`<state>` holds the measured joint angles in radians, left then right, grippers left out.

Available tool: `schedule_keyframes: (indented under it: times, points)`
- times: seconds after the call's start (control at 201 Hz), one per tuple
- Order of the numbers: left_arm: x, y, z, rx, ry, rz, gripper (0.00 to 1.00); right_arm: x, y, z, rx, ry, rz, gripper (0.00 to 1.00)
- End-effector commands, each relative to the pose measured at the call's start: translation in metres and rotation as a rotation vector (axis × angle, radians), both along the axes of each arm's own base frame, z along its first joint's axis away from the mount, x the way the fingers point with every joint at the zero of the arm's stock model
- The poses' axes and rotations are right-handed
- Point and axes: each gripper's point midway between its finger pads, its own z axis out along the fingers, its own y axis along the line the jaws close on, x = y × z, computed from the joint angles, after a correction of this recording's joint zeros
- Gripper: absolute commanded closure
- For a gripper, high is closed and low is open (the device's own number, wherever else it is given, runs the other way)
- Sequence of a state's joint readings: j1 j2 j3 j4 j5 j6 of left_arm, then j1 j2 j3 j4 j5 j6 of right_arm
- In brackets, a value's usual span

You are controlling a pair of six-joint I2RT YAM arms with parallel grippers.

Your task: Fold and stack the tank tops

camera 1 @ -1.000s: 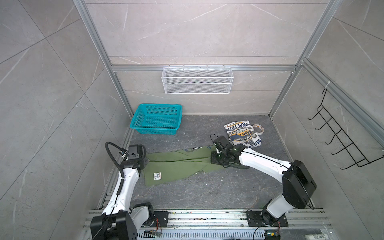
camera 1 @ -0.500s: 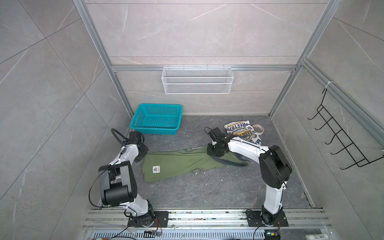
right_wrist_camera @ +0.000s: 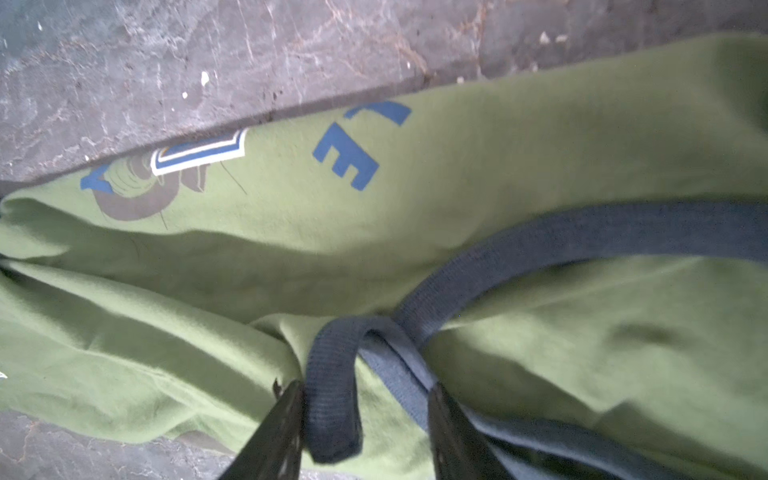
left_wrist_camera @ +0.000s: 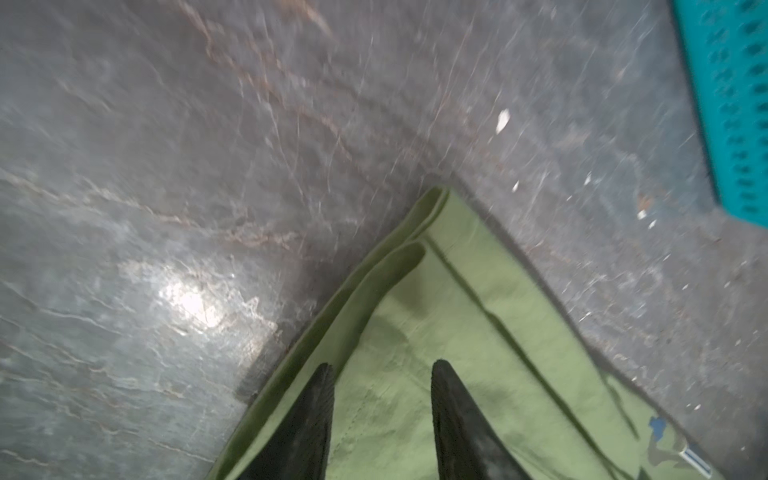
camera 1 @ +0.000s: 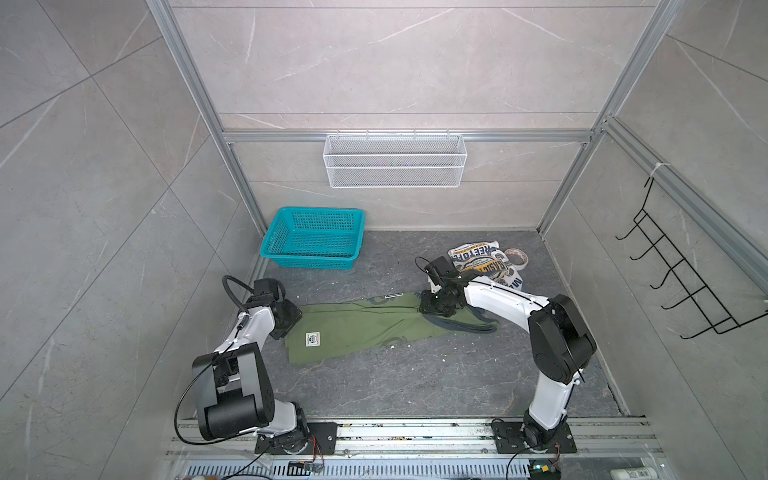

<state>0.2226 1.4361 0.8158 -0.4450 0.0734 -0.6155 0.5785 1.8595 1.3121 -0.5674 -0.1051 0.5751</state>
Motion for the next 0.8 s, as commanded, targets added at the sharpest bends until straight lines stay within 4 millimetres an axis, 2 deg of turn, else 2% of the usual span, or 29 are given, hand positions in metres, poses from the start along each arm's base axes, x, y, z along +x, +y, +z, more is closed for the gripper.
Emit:
schedule_keyframes:
  times: [0.0,0.085,0.552,0.642,0.796]
  points:
    - [0.004,-0.002,0.004,0.018,-0.012,-0.047,0.57,-0.006,0.002,0.001,0.017,-0.003,0.017,0.5]
    - [0.005,0.003,0.002,0.047,0.0,-0.049,0.54,-0.006,0.002,0.0,0.025,-0.003,0.014,0.5]
    - [0.017,0.003,-0.008,0.036,0.011,-0.075,0.53,-0.009,0.001,-0.002,0.024,0.004,0.014,0.5]
    - [0.019,0.001,-0.009,0.028,0.008,-0.081,0.57,-0.01,0.0,-0.002,0.022,0.002,0.013,0.5]
    - [0.021,0.002,-0.003,0.034,-0.013,-0.076,0.73,-0.011,-0.002,-0.002,0.016,0.001,0.012,0.5]
